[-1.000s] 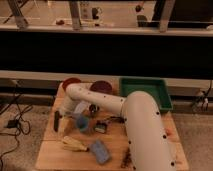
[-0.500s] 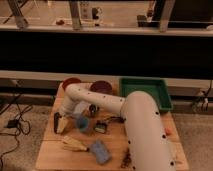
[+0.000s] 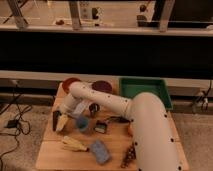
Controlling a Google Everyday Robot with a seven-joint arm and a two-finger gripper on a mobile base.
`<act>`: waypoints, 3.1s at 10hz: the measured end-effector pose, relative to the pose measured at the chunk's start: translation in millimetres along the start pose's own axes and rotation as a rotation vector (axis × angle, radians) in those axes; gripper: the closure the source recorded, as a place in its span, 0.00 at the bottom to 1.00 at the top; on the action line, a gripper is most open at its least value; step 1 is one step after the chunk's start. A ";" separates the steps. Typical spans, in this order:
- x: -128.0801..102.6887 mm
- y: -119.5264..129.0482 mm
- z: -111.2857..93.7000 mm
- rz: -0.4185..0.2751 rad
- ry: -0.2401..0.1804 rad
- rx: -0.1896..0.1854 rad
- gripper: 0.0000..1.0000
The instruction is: Place eraser in paper cup
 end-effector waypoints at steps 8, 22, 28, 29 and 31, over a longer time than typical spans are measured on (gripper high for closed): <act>-49.3 0.7 -70.6 -0.085 -0.104 0.104 0.75; 66.7 29.8 -236.4 0.094 -0.037 0.377 0.54; 107.9 43.1 -280.8 0.186 -0.041 0.472 0.54; 108.8 43.8 -282.0 0.193 -0.045 0.480 0.54; 111.4 45.9 -285.3 0.206 -0.056 0.499 0.54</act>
